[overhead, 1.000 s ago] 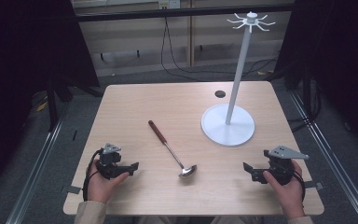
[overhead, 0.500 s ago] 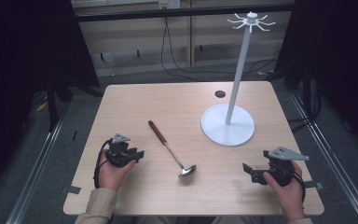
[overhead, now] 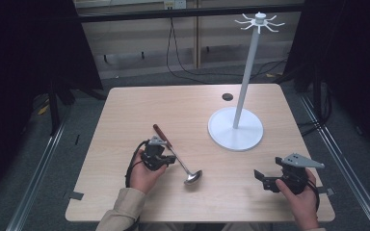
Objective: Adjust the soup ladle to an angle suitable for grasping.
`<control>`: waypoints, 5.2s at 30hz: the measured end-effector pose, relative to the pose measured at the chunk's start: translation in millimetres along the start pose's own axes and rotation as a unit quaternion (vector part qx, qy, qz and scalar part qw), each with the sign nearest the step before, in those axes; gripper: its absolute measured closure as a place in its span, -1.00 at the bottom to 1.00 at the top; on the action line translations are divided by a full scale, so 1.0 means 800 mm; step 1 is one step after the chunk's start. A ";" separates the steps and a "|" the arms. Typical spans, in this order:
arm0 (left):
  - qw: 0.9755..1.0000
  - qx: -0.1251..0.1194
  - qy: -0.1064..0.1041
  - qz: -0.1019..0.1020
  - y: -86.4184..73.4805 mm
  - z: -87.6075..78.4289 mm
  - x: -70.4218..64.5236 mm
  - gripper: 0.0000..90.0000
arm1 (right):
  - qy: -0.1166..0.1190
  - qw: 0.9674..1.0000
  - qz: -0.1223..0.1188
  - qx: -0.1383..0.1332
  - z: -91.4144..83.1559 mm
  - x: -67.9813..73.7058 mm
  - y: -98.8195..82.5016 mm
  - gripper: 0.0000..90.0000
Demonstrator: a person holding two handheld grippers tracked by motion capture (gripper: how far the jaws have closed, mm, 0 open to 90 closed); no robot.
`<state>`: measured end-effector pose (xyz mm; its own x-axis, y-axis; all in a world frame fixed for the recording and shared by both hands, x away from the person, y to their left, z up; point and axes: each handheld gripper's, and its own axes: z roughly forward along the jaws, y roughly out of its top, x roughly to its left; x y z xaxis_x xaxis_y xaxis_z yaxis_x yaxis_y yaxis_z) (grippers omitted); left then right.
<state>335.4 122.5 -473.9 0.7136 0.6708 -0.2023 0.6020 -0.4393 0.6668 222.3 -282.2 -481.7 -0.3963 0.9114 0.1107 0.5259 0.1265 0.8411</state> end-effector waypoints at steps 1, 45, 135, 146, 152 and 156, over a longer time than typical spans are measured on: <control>1.000 -0.002 0.003 -0.004 0.005 0.004 -0.004 1.00 | 0.000 1.000 0.000 0.000 0.000 0.000 0.000 -0.93; 0.996 0.080 -0.021 0.041 0.003 0.027 -0.019 1.00 | 0.015 1.000 0.002 0.009 0.011 0.005 -0.002 -0.93; 0.995 0.089 0.037 -0.016 0.062 0.070 0.028 0.98 | 0.015 1.000 0.001 0.002 0.009 0.002 -0.003 -0.92; 0.995 0.097 0.013 -0.004 0.057 0.069 0.011 0.95 | 0.015 1.000 0.001 0.003 0.010 0.003 -0.003 -0.92; 0.995 0.101 0.019 -0.010 0.060 0.059 0.011 0.86 | 0.015 1.000 0.001 0.003 0.010 0.004 -0.002 -0.92; 0.994 0.105 0.019 -0.003 0.064 0.044 0.008 0.74 | 0.013 1.000 0.002 0.002 0.009 0.003 -0.002 -0.92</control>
<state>383.4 83.4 -466.0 0.6976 0.6944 -0.1764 0.6709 -0.5468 0.5009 225.8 -277.3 -487.0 -0.4134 0.9017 0.1266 0.5294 0.1249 0.8391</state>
